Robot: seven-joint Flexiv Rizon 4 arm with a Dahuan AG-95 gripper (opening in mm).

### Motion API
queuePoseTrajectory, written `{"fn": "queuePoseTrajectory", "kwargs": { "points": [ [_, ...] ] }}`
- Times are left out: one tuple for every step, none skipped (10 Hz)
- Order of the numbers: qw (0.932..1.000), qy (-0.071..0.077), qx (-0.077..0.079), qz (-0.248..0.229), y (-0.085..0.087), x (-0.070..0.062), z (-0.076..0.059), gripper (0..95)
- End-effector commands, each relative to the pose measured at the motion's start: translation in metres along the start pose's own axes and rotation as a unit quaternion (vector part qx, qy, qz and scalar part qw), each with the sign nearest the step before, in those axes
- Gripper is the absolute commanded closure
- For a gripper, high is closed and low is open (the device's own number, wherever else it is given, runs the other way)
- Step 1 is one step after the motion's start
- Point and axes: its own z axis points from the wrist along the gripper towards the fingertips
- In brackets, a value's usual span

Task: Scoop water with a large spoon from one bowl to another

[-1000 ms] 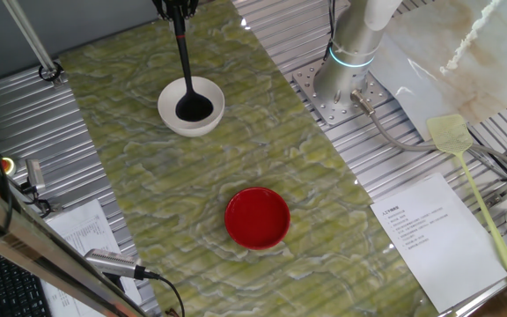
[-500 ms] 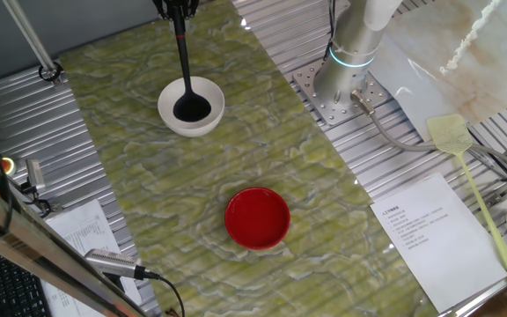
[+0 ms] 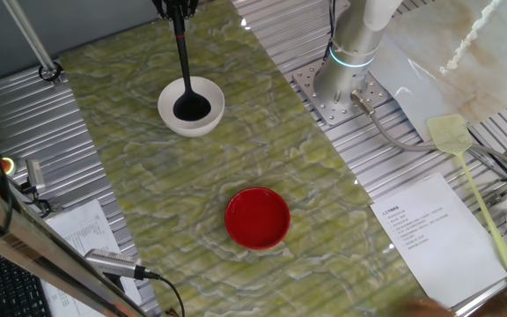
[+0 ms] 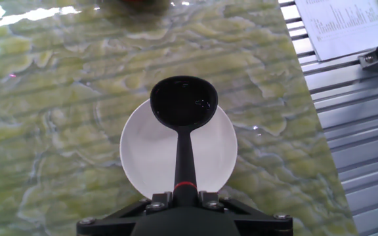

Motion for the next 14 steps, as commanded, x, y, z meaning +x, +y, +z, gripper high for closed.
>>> {"fn": "queuePoseTrajectory", "kwargs": {
  "points": [
    [1.0000,0.000,-0.001,-0.002,0.000,0.002,-0.001,95.0],
    [1.0000,0.001,-0.001,-0.004,0.001,0.004,-0.002,95.0],
    [1.0000,0.002,-0.001,-0.004,0.000,0.005,-0.003,95.0],
    [1.0000,0.003,-0.002,-0.007,0.000,0.010,-0.004,95.0],
    [0.9999,0.001,-0.003,-0.014,0.000,0.015,-0.004,95.0],
    [0.9999,0.000,-0.004,-0.017,-0.001,0.019,-0.004,95.0],
    [0.9998,0.000,-0.005,-0.018,-0.001,0.020,-0.004,95.0],
    [0.9998,0.001,-0.006,-0.019,-0.001,0.021,-0.004,95.0],
    [0.9998,0.002,-0.006,-0.020,-0.001,0.022,-0.004,95.0],
    [0.9998,0.002,-0.006,-0.020,-0.001,0.024,-0.005,95.0],
    [0.9998,0.003,-0.006,-0.020,-0.001,0.026,-0.005,95.0],
    [0.9998,0.008,-0.005,-0.020,-0.001,0.030,-0.006,95.0],
    [0.9997,0.006,-0.005,-0.021,-0.001,0.033,-0.006,95.0],
    [0.9996,0.005,-0.006,-0.026,-0.001,0.038,-0.005,95.0]
  ]
}}
